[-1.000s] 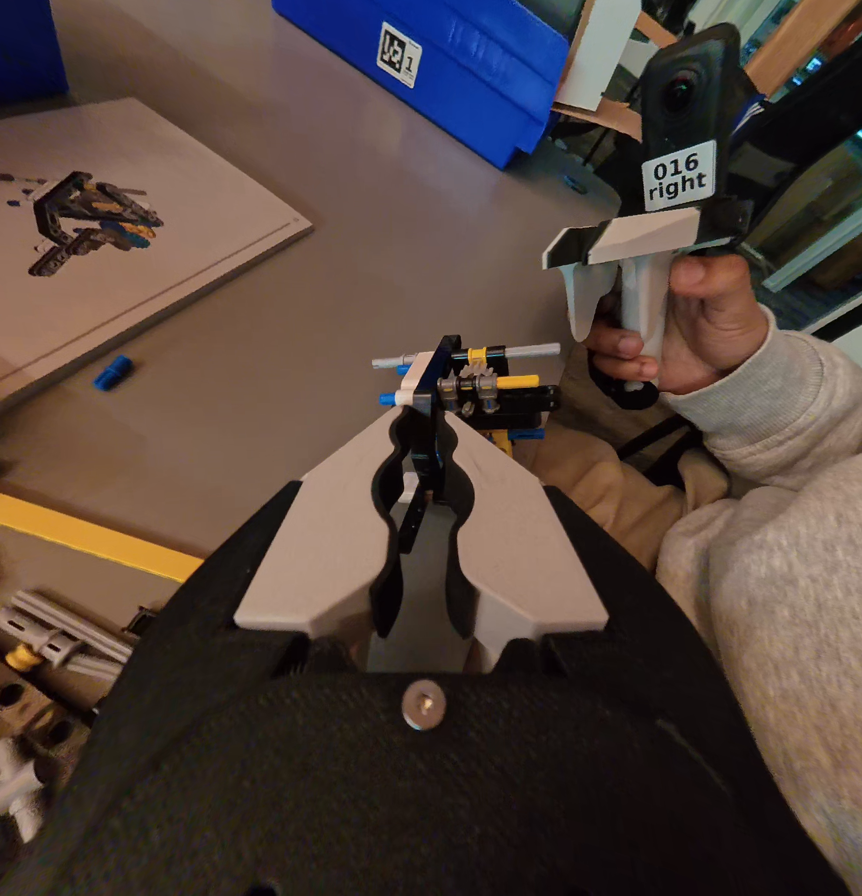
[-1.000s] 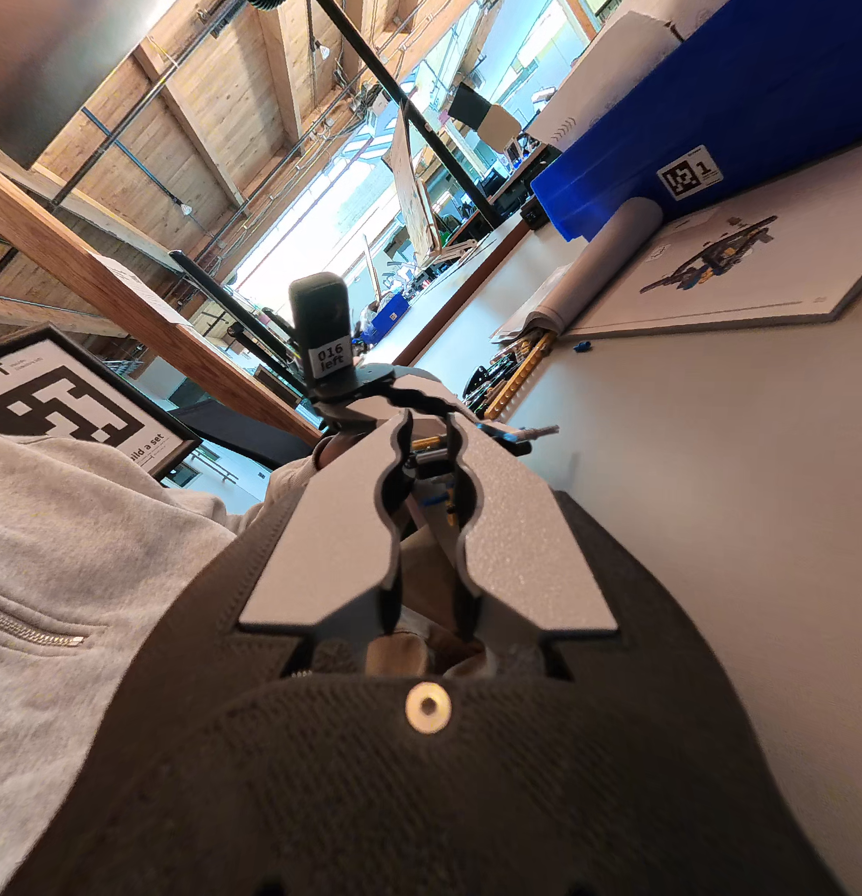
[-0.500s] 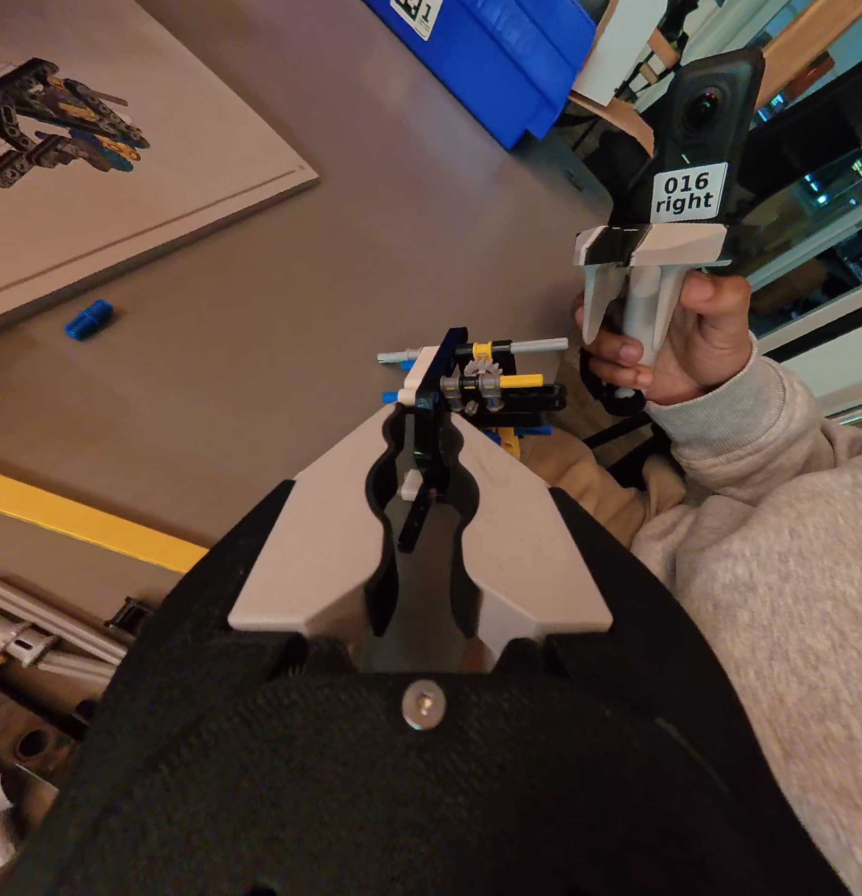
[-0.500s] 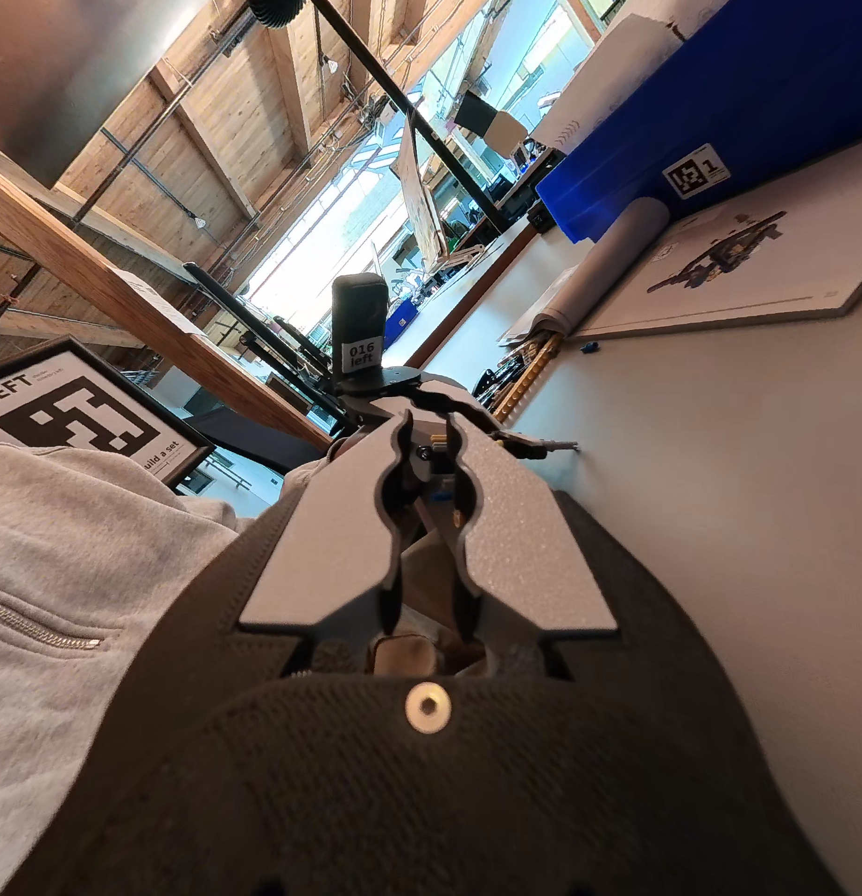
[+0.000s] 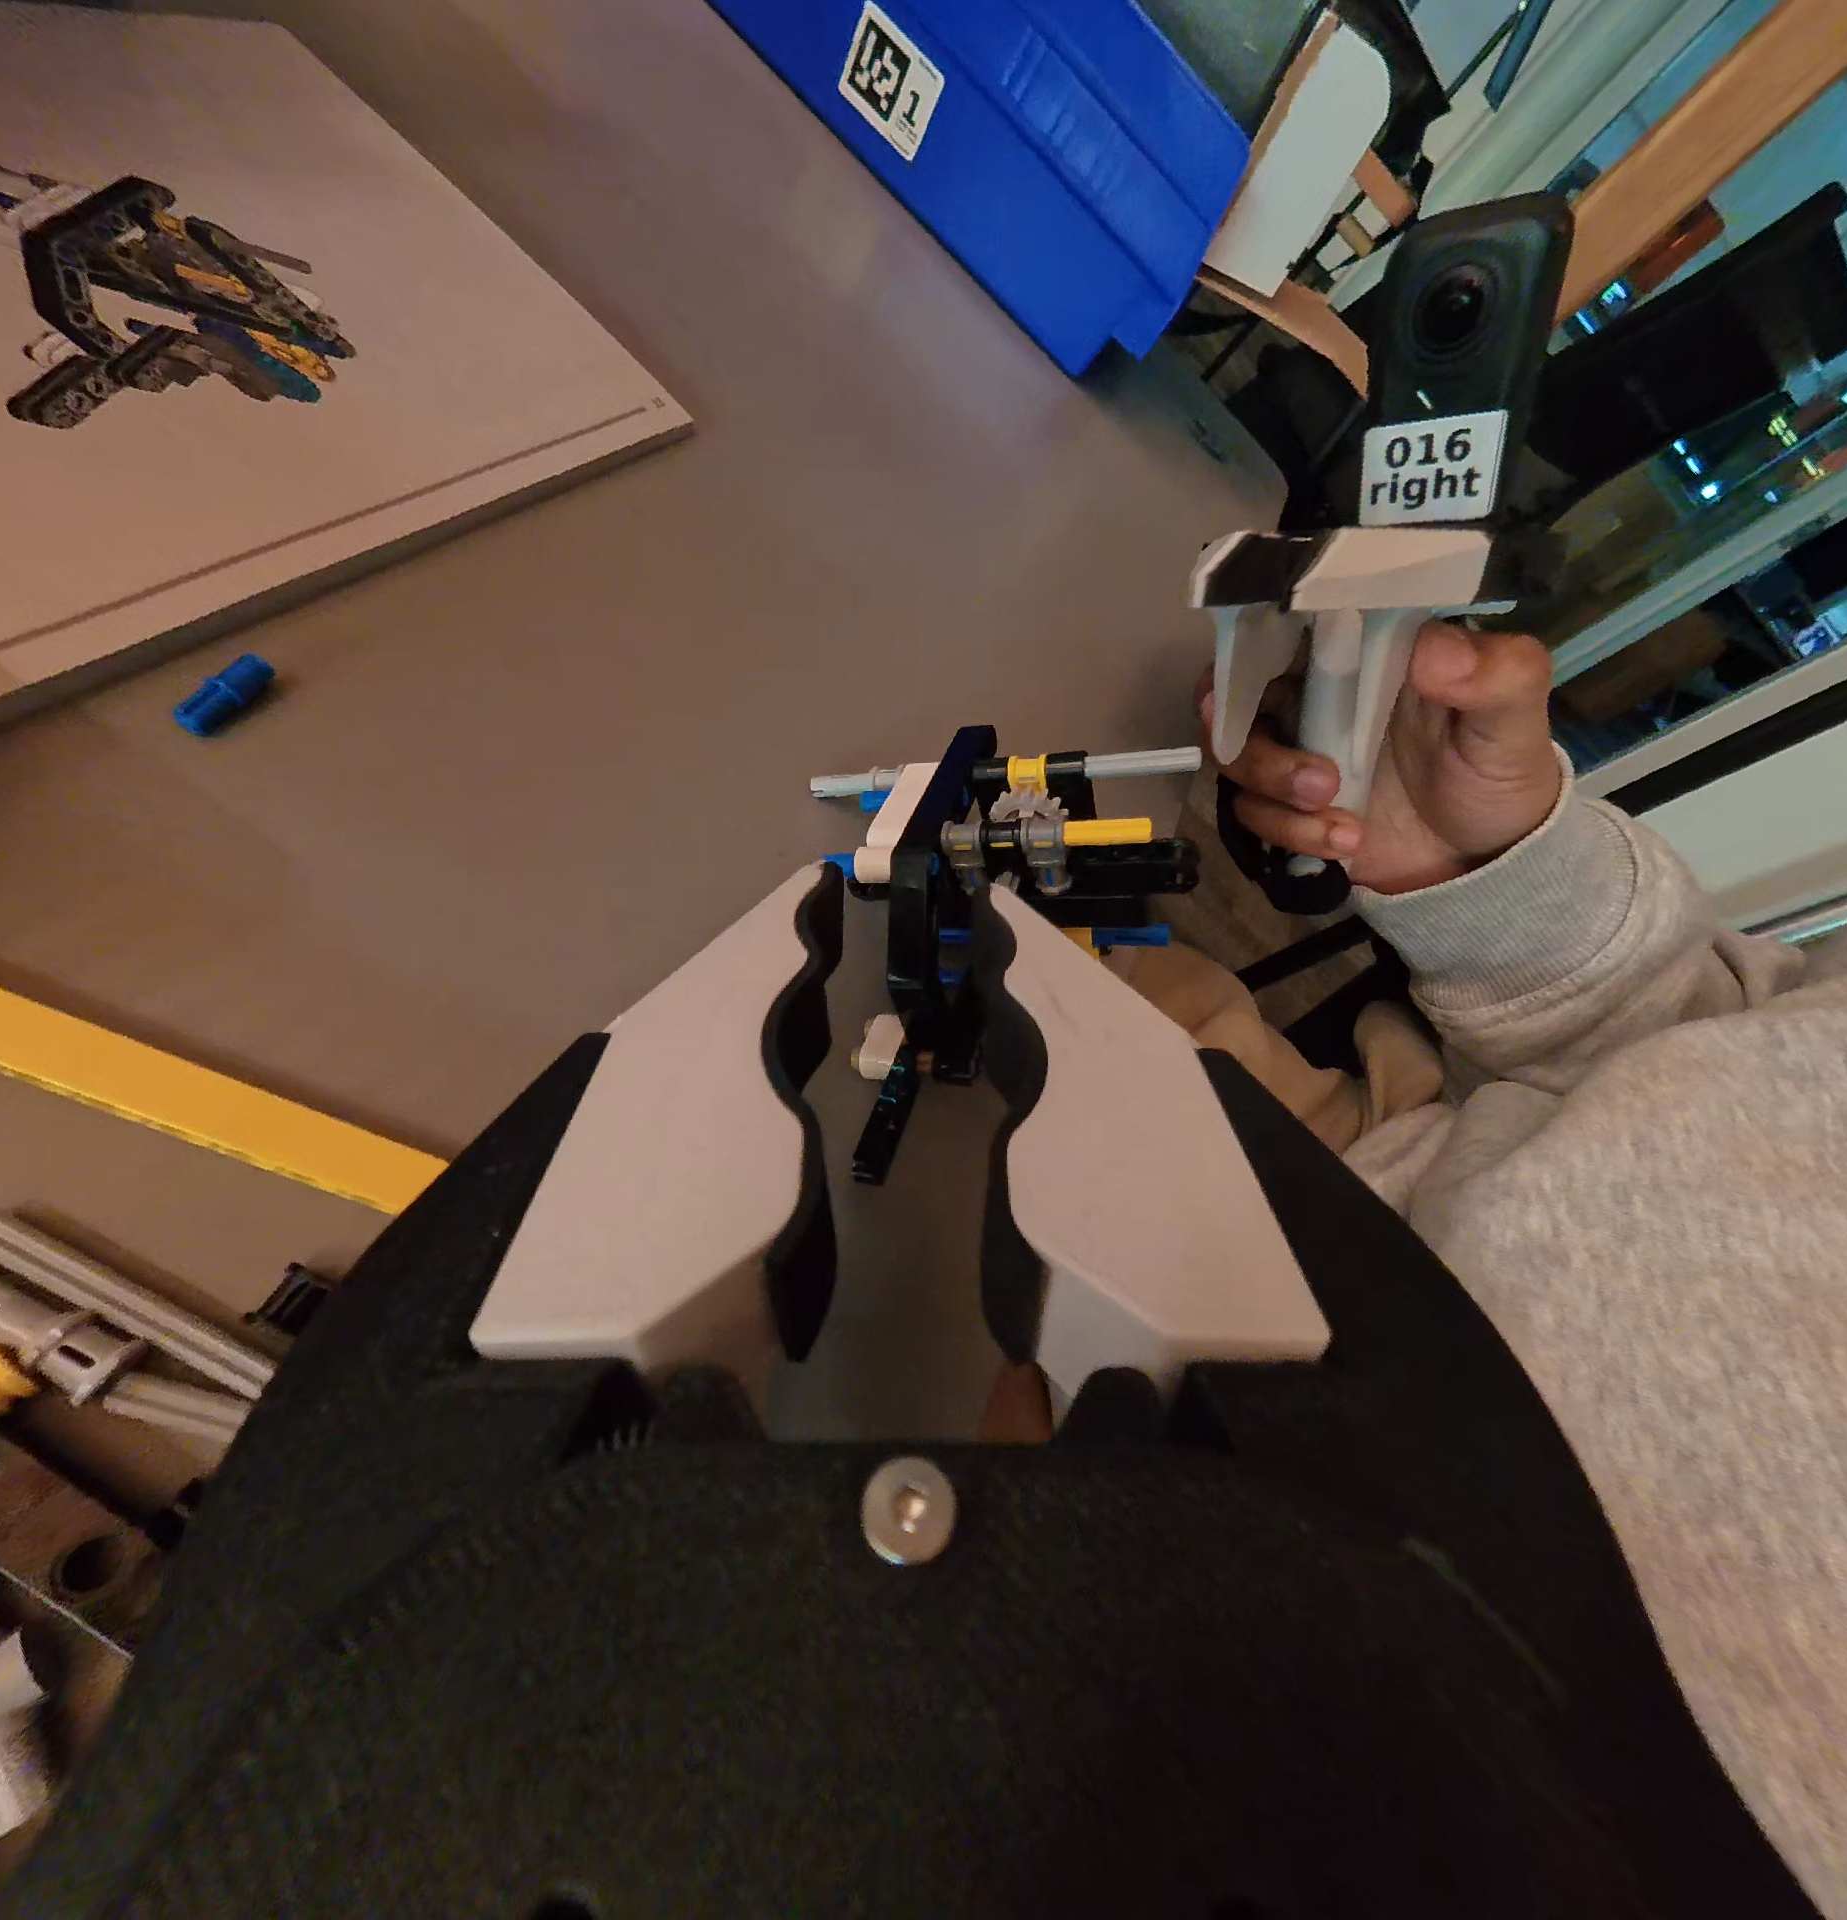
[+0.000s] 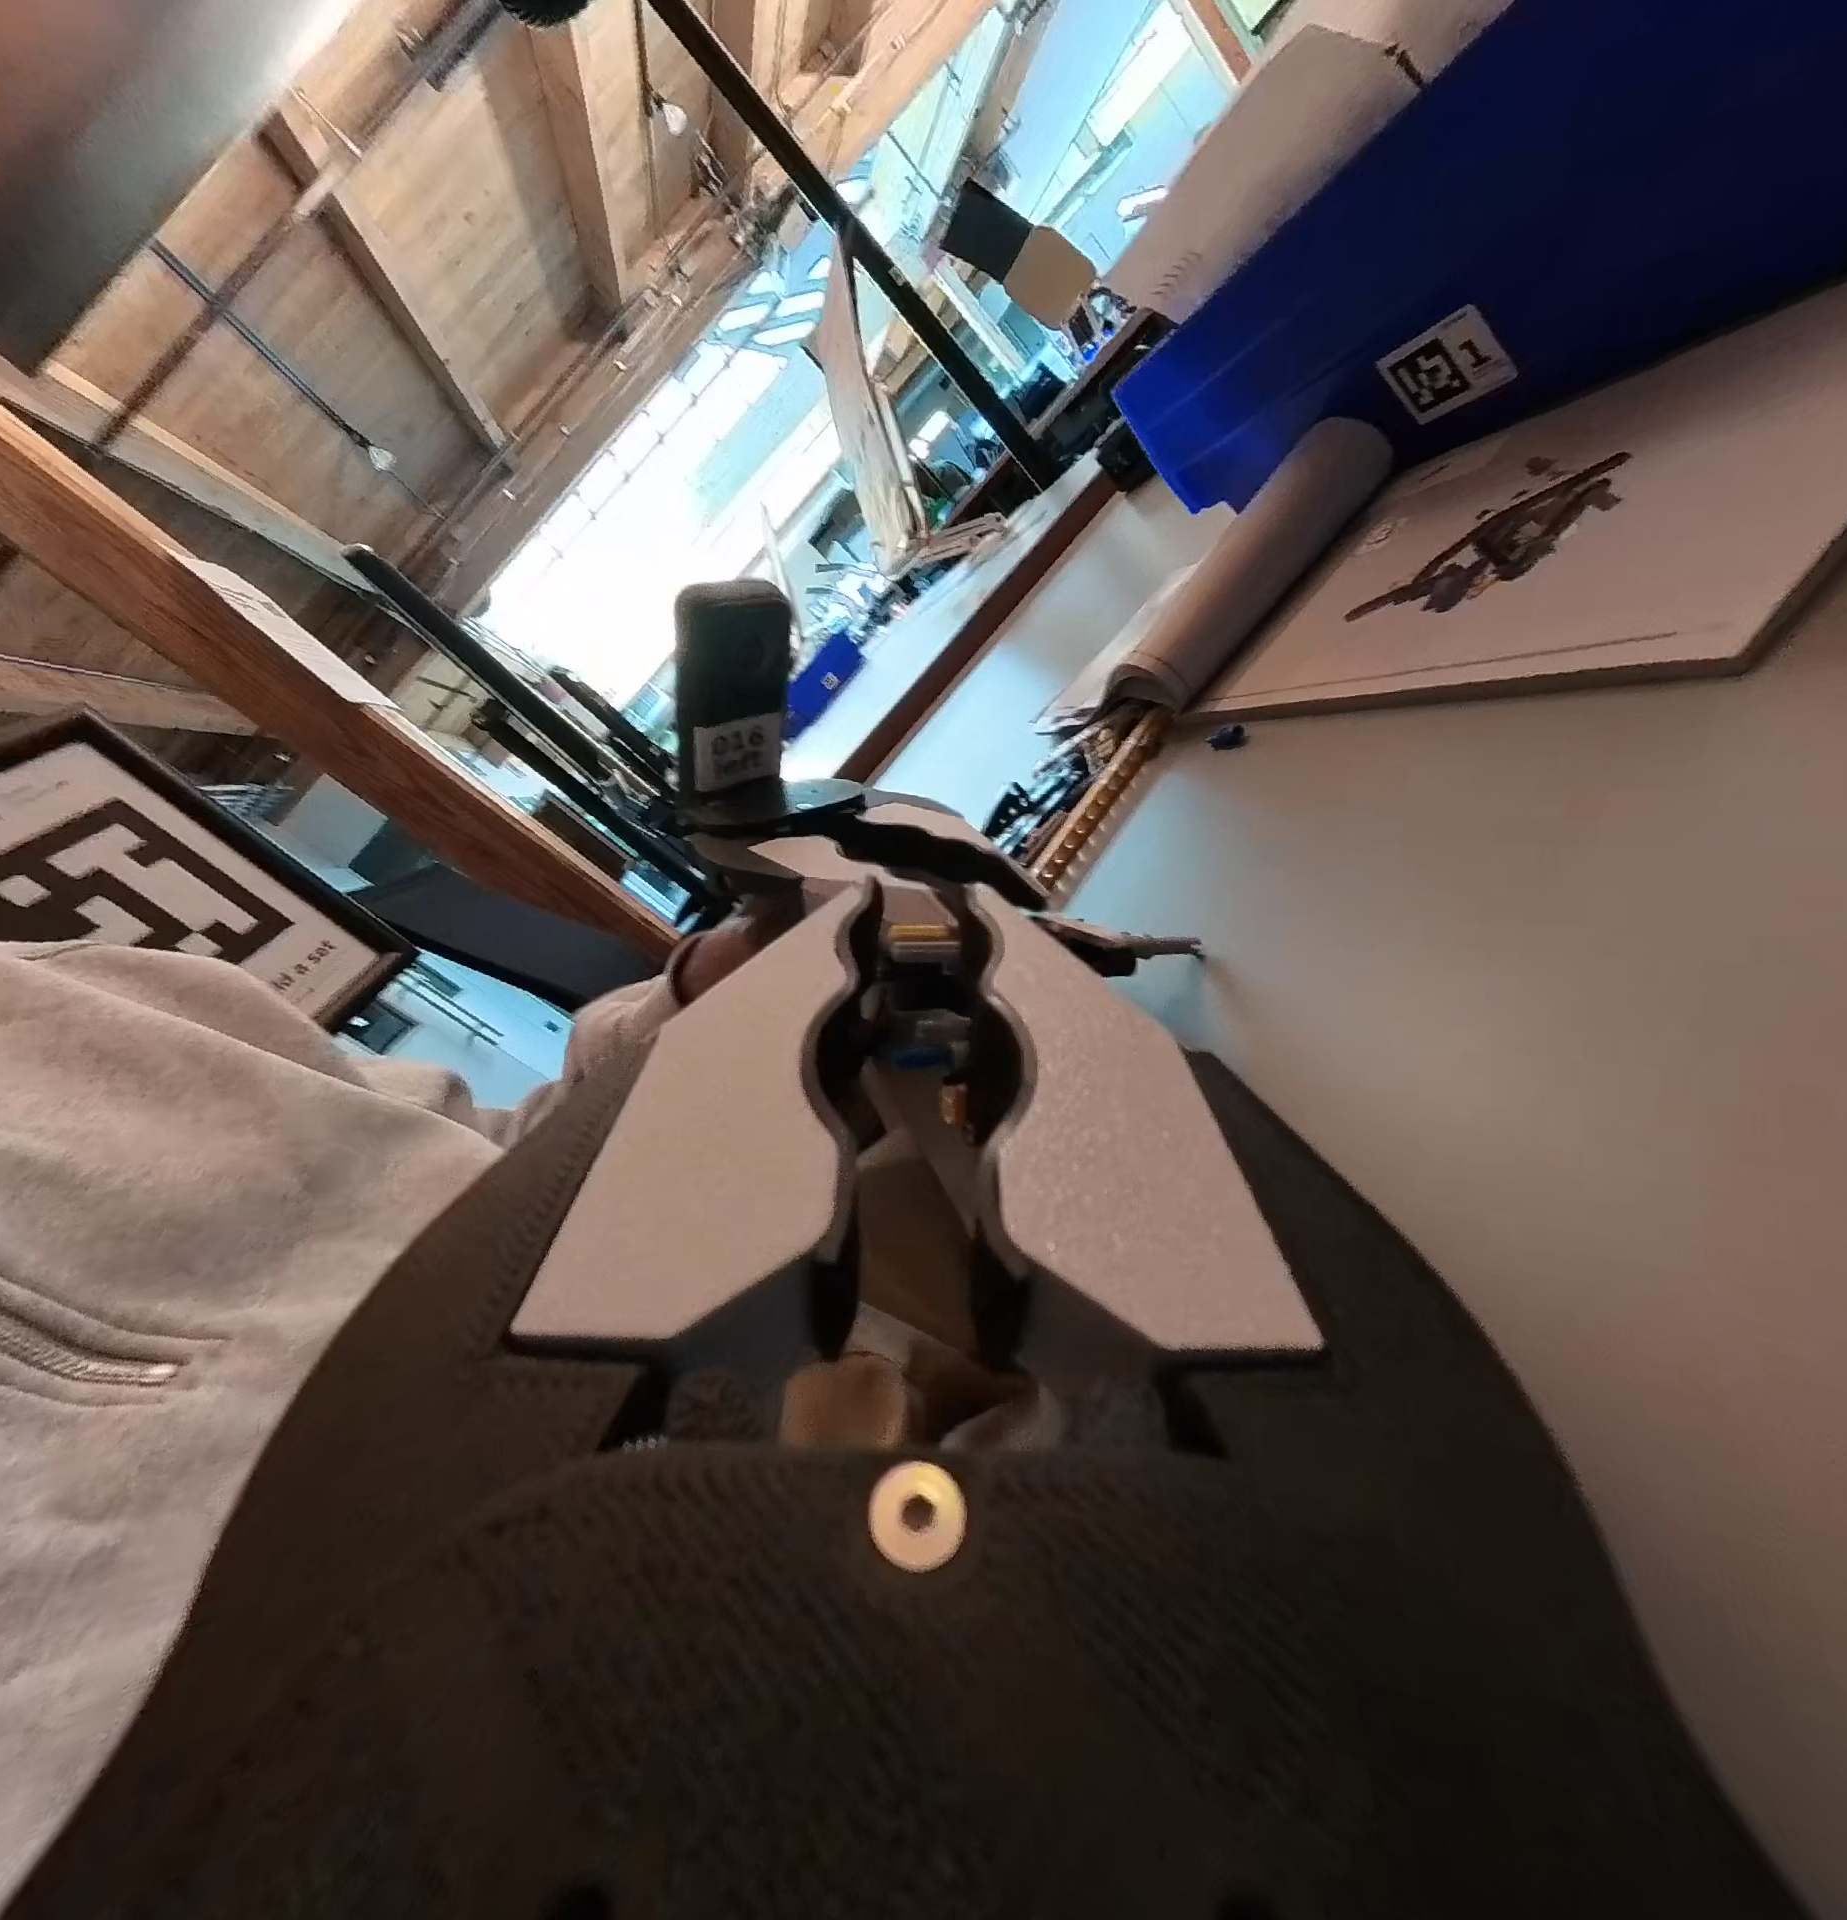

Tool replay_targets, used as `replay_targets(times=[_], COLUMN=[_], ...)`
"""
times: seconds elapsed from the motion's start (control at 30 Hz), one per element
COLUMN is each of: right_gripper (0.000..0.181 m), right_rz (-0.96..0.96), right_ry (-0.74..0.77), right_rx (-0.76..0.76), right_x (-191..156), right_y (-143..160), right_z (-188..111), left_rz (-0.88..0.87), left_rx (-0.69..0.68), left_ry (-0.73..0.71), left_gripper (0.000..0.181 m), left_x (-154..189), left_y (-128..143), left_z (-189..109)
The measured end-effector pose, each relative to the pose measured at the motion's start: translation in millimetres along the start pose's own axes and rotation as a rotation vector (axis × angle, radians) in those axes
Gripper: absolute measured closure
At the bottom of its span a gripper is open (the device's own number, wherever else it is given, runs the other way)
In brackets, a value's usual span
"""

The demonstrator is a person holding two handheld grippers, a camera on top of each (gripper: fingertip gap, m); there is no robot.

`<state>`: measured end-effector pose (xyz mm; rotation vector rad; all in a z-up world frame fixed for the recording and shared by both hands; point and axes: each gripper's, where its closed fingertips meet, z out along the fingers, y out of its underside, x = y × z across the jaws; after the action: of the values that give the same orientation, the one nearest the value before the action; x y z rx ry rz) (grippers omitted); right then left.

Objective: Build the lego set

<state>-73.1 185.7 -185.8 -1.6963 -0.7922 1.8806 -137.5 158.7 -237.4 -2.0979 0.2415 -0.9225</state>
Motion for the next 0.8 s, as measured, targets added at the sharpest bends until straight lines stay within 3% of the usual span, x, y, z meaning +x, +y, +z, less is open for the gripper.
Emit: replay_targets(times=[0.2, 0.33, 0.43, 0.57, 0.7, 0.8], right_gripper=[0.162, 0.159, 0.157, 0.151, 0.136, 0.124], right_rz=[-0.32, -0.446, -0.449, -0.543, -0.656, -0.624], right_ry=[0.25, 0.343, 0.328, 0.414, 0.593, 0.631], right_rx=[-0.097, -0.095, -0.087, -0.127, -0.099, 0.001], right_x=[16, 19, 15, 22, 37, 39], right_y=[5, -1, -3, -5, -25, -43], right_z=[1, -2, -1, -9, -33, -49], left_rz=[0.025, 0.034, 0.062, 0.163, 0.211, 0.191], left_rx=[0.082, 0.219, 0.256, 0.126, -0.039, -0.173], left_ry=[-0.058, -0.232, -0.392, -0.472, -0.496, -0.536], left_gripper=[0.157, 0.139, 0.139, 0.136, 0.132, 0.121], left_x=[-8, -27, -41, -49, -64, -85], left_y=[-16, -54, -88, -114, -115, -97], left_z=[-12, -26, -25, 20, 77, 102])
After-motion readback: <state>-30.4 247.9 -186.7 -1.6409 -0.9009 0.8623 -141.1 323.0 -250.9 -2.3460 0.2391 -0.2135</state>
